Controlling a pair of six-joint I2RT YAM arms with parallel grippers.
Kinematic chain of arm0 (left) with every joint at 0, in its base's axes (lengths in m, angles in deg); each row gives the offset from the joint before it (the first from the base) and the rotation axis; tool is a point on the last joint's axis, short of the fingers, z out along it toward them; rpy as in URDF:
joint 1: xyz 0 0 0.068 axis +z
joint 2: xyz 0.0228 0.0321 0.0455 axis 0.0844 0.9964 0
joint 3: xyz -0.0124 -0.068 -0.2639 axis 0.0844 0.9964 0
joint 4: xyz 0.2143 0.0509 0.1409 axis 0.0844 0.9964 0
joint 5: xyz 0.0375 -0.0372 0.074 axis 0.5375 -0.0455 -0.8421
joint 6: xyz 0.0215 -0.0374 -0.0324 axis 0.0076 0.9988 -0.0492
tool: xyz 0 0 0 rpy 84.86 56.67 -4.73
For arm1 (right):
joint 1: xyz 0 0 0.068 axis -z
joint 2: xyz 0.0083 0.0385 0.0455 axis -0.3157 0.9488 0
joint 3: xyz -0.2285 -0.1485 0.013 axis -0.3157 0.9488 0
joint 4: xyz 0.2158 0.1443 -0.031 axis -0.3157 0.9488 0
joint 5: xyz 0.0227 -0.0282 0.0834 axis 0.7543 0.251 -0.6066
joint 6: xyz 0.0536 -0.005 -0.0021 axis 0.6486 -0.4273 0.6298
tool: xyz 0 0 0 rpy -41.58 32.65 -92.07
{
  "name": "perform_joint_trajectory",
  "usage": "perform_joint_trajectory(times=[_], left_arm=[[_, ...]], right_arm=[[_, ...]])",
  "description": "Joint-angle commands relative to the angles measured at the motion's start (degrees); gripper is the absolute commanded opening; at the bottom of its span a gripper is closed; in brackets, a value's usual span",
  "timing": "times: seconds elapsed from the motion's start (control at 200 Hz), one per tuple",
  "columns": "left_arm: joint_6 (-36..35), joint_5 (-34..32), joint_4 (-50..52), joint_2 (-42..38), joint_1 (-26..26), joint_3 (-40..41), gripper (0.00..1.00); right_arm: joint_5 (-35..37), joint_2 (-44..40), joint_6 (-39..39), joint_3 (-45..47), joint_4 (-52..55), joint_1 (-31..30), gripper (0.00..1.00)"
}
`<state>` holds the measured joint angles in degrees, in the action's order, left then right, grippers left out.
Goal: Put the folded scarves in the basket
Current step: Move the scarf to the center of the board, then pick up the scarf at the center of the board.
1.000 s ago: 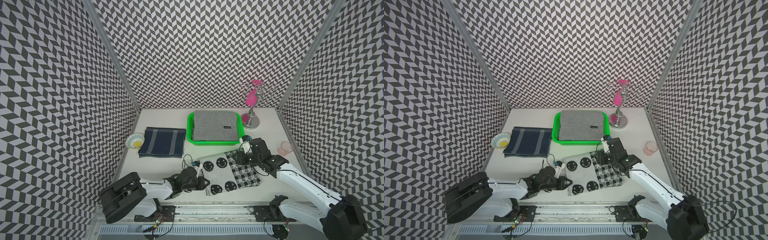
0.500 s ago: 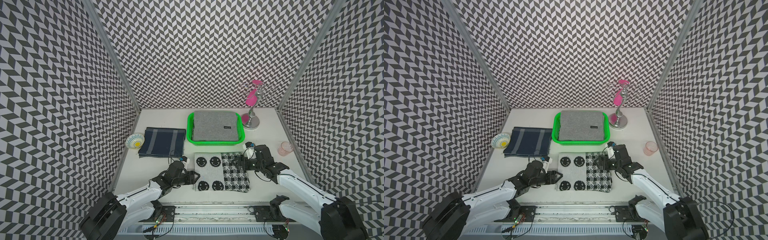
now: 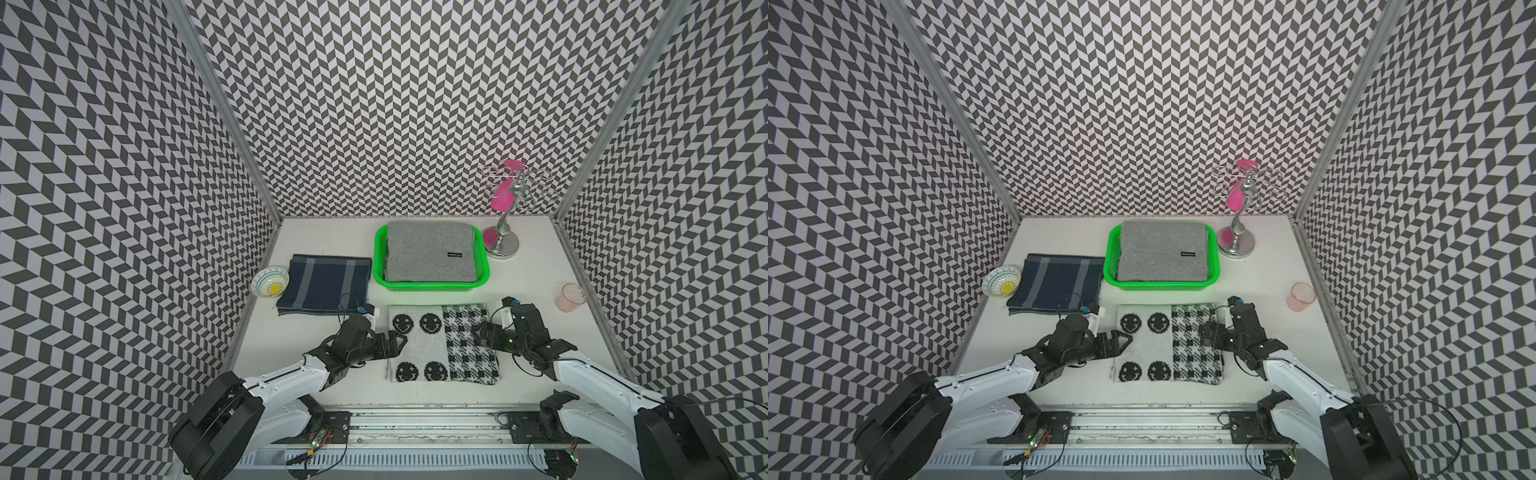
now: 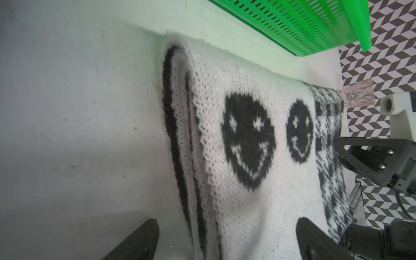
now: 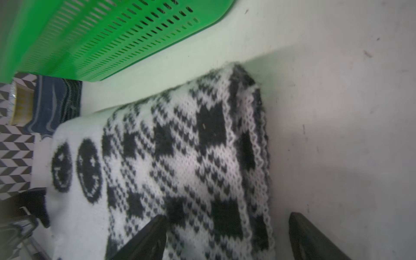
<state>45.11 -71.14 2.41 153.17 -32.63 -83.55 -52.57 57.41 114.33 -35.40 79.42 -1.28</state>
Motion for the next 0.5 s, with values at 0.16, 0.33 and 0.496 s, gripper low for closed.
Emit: perform_joint_trajectory(times=[0.16,0.33,0.496], left_arm=[[0.1,0.88,-3.42,0.37,0.97,2.68,1.0],[-1.83,2.26,-3.41,0.81,1.94,2.51,1.0],[-2.26,3.29,-5.19,2.42,2.26,2.54,0.97]], right_arm=[[-9.21,1.82,0.59,2.98,-4.81,-0.09,0.83],[-12.5,4.9,-0.38,2.92,-6.42,-0.78,0.79],[-16.48,6.65,-1.2,3.09,-8.19,-1.58,0.76]])
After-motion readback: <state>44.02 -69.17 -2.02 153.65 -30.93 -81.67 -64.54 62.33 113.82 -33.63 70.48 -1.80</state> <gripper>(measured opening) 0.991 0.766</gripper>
